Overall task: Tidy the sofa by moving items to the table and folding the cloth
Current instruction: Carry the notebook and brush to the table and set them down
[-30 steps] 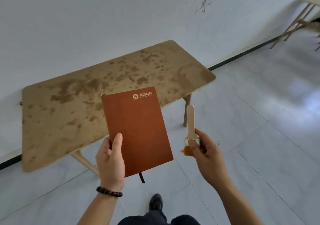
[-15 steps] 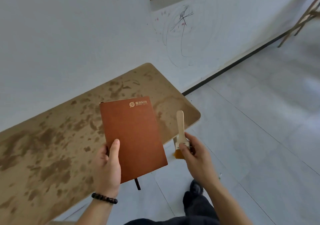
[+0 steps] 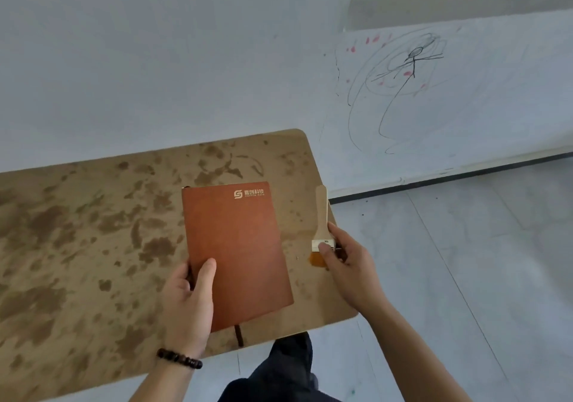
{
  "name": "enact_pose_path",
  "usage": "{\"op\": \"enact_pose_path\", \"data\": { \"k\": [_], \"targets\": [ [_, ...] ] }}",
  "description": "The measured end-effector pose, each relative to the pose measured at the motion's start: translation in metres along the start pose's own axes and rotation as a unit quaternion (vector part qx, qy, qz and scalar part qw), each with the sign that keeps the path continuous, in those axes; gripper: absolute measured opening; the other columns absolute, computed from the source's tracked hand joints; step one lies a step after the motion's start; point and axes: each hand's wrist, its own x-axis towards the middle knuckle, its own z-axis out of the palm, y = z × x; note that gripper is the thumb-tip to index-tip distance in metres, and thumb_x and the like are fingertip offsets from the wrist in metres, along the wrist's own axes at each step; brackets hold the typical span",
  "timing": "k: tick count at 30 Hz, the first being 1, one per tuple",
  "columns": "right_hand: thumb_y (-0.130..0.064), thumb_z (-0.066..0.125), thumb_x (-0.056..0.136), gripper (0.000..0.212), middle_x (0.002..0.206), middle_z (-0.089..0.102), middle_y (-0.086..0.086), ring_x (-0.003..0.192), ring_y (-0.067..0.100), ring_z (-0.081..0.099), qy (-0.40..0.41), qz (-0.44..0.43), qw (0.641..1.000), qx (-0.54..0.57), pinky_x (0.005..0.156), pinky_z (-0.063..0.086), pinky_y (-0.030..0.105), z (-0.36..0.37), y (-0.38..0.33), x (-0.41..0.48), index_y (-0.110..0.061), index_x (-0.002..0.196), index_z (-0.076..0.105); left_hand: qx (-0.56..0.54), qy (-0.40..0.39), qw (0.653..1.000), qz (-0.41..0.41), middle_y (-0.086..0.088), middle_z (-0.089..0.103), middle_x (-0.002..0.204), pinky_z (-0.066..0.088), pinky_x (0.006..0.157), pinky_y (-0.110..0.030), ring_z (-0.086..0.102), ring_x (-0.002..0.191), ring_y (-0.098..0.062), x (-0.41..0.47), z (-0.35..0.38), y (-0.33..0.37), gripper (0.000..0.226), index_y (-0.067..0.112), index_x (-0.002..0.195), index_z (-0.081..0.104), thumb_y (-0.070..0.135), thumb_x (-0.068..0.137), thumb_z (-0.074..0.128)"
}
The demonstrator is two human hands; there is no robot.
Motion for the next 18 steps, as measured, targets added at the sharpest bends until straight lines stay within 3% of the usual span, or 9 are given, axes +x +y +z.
{"op": "enact_pose_path", "data": {
  "k": [4, 8, 12, 18],
  "targets": [
    [-0.028, 0.062, 0.096, 0.04, 0.096, 0.071, -0.014, 0.088, 0.002, 0.069, -0.006, 0.021, 0.999, -0.027, 0.082, 0.057, 0.025, -0.014, 0.0, 0.063, -0.037, 0.135, 0.058, 0.021, 0.002, 1.0, -0.019, 0.007, 0.072, 0.104, 0.056, 0.086, -0.041, 0.067, 0.097, -0.013, 0.06, 0.047, 0.003, 0.015, 0.029, 0.102, 0.069, 0.036, 0.089, 0.065],
    [-0.028, 0.061, 0.097, 0.037, 0.104, 0.068, -0.007, 0.091, 0.006, 0.068, -0.008, 0.062, 0.997, -0.04, 0.086, 0.057, 0.029, -0.02, 0.01, 0.137, -0.032, 0.133, 0.06, 0.056, -0.009, 0.998, -0.024, 0.011, 0.071, 0.092, 0.058, 0.078, -0.038, 0.068, 0.086, -0.009, 0.124, 0.103, 0.006, 0.004, 0.033, 0.089, 0.066, 0.031, 0.087, 0.069],
    [-0.018, 0.051, 0.1, 0.036, 0.107, 0.064, -0.006, 0.102, 0.015, 0.064, -0.025, 0.111, 0.993, -0.027, 0.09, 0.057, 0.042, -0.008, 0.02, 0.206, -0.027, 0.134, 0.057, 0.094, -0.003, 0.995, -0.042, 0.009, 0.071, 0.096, 0.059, 0.078, -0.036, 0.068, 0.087, -0.009, 0.183, 0.148, -0.005, 0.016, 0.025, 0.1, 0.066, 0.03, 0.085, 0.07],
    [-0.011, 0.043, 0.1, 0.04, 0.091, 0.062, -0.017, 0.092, 0.014, 0.064, -0.066, 0.105, 0.991, -0.053, 0.087, 0.057, 0.045, 0.025, 0.018, 0.316, -0.025, 0.137, 0.051, 0.166, 0.012, 0.985, -0.042, 0.011, 0.069, 0.094, 0.058, 0.081, -0.038, 0.068, 0.087, -0.01, 0.279, 0.199, -0.026, 0.026, 0.023, 0.1, 0.065, 0.038, 0.079, 0.071]
  ]
}}
